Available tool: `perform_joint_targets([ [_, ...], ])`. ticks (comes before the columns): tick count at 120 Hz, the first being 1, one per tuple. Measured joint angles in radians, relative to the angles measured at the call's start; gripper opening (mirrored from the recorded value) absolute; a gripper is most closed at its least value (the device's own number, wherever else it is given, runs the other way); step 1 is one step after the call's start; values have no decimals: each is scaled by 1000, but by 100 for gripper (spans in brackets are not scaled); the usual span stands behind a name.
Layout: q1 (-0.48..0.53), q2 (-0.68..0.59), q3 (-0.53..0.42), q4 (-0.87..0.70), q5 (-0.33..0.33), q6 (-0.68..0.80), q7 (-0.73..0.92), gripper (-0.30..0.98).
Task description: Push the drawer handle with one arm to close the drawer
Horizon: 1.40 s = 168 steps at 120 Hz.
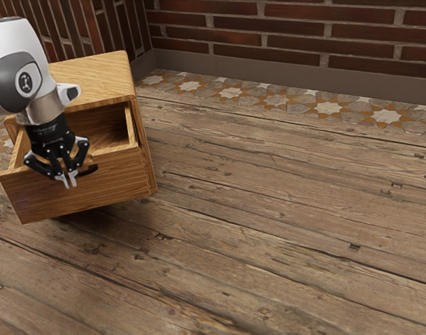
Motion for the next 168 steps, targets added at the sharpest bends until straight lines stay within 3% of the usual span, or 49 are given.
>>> perform_joint_targets([
  [90,13,192,-6,78,95,155,-85,-4],
  [168,7,576,45,390,347,270,-118,-4],
])
